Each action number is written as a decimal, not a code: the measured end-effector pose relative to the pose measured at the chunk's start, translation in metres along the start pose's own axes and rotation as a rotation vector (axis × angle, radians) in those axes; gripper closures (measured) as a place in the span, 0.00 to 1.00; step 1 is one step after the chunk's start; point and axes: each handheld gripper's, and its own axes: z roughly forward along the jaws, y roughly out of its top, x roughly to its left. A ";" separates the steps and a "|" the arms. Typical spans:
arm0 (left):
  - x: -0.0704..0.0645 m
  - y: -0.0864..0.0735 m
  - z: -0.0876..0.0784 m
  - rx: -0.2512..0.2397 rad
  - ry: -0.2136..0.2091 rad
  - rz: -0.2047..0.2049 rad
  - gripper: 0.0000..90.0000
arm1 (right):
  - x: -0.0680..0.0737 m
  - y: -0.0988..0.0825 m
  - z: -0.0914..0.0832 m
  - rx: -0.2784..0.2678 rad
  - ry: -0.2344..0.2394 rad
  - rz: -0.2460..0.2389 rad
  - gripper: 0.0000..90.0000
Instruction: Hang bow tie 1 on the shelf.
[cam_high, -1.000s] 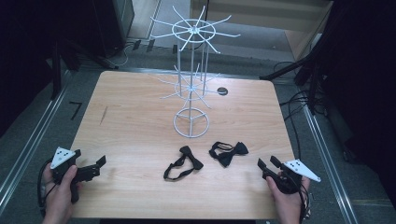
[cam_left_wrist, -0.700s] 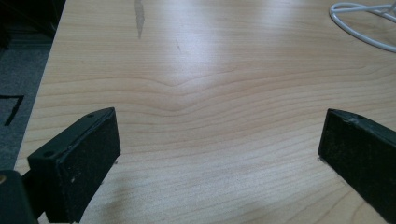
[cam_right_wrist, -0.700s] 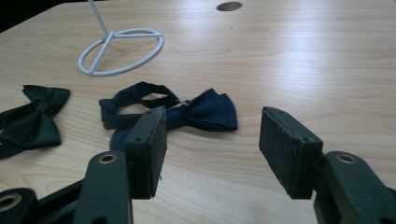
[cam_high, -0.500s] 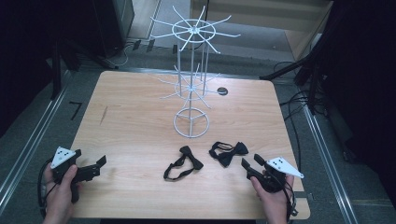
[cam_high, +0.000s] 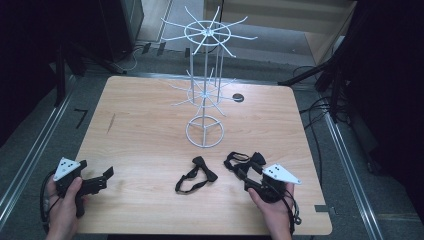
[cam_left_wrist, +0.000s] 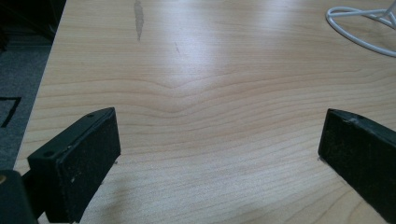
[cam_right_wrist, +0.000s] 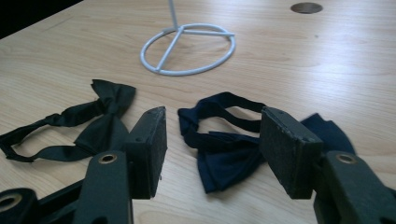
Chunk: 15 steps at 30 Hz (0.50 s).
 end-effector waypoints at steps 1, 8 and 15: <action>0.000 0.000 0.000 -0.001 0.001 0.001 0.00 | 0.002 0.001 0.002 0.002 0.005 0.001 0.48; 0.000 0.000 -0.001 -0.002 -0.004 -0.007 0.00 | 0.017 0.007 0.014 0.002 0.043 0.000 0.48; 0.001 0.000 -0.001 -0.004 -0.008 -0.010 0.00 | 0.031 0.011 0.027 0.028 0.070 -0.020 0.47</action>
